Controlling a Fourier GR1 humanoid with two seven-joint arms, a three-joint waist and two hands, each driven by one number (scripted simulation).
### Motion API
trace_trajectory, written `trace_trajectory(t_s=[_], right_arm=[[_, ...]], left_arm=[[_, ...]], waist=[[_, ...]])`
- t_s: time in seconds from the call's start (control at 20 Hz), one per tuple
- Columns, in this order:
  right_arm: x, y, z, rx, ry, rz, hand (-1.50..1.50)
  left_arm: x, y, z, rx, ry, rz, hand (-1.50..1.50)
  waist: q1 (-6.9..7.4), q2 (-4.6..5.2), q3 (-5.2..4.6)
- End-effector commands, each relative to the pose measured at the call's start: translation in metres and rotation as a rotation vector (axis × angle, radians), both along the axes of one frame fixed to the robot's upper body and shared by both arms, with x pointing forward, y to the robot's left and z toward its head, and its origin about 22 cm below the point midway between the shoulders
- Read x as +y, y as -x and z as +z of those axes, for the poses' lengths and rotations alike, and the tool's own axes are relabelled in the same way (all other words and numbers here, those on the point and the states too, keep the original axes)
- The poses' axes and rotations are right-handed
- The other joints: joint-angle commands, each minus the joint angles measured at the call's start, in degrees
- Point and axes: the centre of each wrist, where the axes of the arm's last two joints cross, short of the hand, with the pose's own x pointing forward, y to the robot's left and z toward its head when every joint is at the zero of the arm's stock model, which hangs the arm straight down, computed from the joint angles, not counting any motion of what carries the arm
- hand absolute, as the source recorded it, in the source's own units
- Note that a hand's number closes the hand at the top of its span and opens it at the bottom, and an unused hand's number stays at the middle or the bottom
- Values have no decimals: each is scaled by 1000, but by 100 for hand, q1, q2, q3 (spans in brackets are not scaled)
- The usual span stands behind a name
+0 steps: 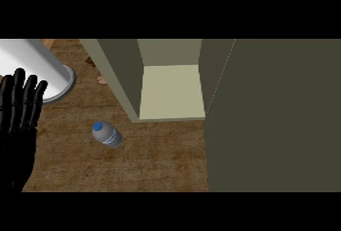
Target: Pick up the bottled water, place it into the cabinet and close the cabinet
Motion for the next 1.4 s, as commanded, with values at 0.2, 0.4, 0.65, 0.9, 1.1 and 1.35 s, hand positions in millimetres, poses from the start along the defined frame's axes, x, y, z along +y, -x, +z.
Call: trace_trajectory(t_s=[0.2, 0.4, 0.65, 0.9, 1.1, 1.35], right_arm=[[-11, 44, 18, -32, -2, -15, -150], [-6, 52, 5, 264, -73, 103, -150], [-5, 96, 14, 282, -70, 79, -150], [-6, 111, 15, 271, -60, 94, -150], [2, 120, 18, 278, -86, 86, -150], [4, 136, 24, 281, -69, 92, -150]], left_arm=[[15, -11, -8, -92, 12, -168, -150], [-10, 0, -28, 208, 105, -198, -150], [2, 11, -6, 234, 108, -190, -150], [-12, 33, -13, 251, 111, -161, -150], [-5, 48, -6, 264, 72, -139, -150], [1, 41, -36, 298, 81, -109, -150]], waist=[[177, 232, 3], [163, 213, 5], [182, 219, 9], [202, 226, 9], [205, 223, 9], [186, 221, 6]])
